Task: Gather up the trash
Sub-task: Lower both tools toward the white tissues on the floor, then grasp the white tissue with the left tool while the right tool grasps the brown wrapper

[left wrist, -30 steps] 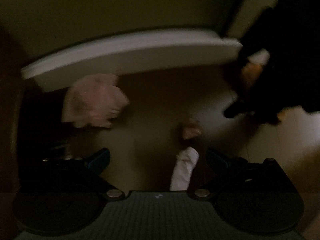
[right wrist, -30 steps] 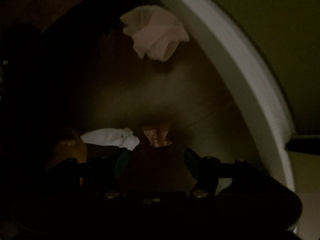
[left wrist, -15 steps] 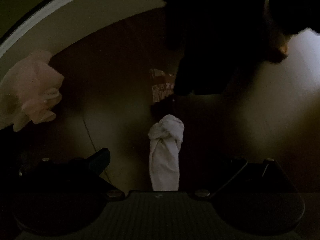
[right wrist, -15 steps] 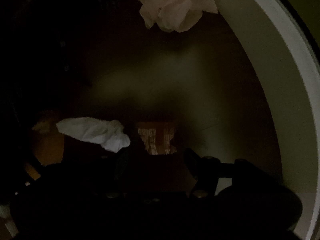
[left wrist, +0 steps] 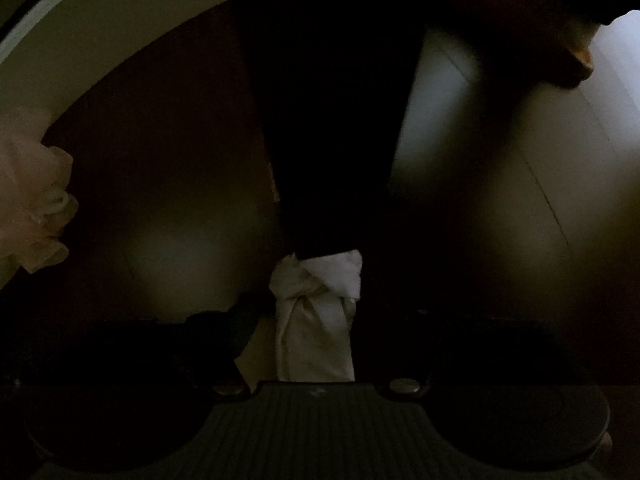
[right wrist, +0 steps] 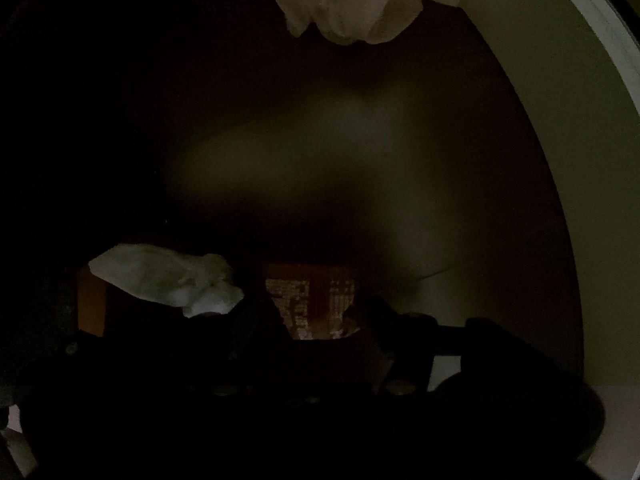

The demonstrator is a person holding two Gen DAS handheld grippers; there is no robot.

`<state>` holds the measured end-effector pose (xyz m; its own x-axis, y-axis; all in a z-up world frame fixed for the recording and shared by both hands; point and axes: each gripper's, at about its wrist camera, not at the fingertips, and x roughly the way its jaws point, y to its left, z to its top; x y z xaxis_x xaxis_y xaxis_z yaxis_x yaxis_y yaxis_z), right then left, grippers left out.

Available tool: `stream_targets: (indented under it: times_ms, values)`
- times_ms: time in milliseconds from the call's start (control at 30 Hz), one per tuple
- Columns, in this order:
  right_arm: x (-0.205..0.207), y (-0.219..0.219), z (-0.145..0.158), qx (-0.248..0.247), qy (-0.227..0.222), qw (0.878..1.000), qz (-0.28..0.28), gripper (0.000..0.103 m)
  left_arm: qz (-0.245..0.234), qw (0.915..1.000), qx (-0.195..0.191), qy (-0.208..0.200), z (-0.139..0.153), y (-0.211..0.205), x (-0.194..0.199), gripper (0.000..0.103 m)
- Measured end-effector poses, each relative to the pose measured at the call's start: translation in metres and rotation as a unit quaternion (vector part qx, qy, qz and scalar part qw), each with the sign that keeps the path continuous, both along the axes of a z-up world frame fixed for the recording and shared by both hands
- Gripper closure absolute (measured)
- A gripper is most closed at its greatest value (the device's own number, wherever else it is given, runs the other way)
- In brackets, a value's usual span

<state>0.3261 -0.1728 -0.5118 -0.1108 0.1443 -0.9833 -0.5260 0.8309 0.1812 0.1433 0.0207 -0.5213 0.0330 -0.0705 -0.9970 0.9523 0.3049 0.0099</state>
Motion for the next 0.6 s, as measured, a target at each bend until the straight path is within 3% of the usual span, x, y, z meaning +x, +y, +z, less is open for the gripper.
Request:
stream_targets:
  times_ms: [33,67,133,267,400,600]
  values:
    - [-0.001,0.002,-0.001,0.001,0.000,1.000,0.001,0.052,0.001,1.0000,0.001,-0.001,0.000,0.000,0.000,0.045]
    - [-0.001,0.002,-0.001,0.001,0.002,1.000,0.001,0.063,0.003,1.0000,0.000,0.000,0.000,0.000,0.000,0.053]
    - [0.000,0.003,-0.001,-0.001,0.005,1.000,0.002,0.066,0.004,1.0000,0.003,0.000,0.001,0.000,-0.001,0.066]
    - [-0.001,0.006,0.001,-0.003,0.002,1.000,0.001,0.068,0.014,0.9999,0.007,0.002,0.000,0.000,0.003,0.078]
    - [-0.003,0.002,0.011,0.000,-0.002,1.000,-0.012,0.069,0.027,0.9996,0.005,-0.004,0.002,0.000,0.004,0.085]
    - [-0.001,-0.007,0.034,0.000,0.000,0.999,-0.046,0.072,0.077,0.9969,-0.002,-0.020,0.021,0.005,0.015,0.087]
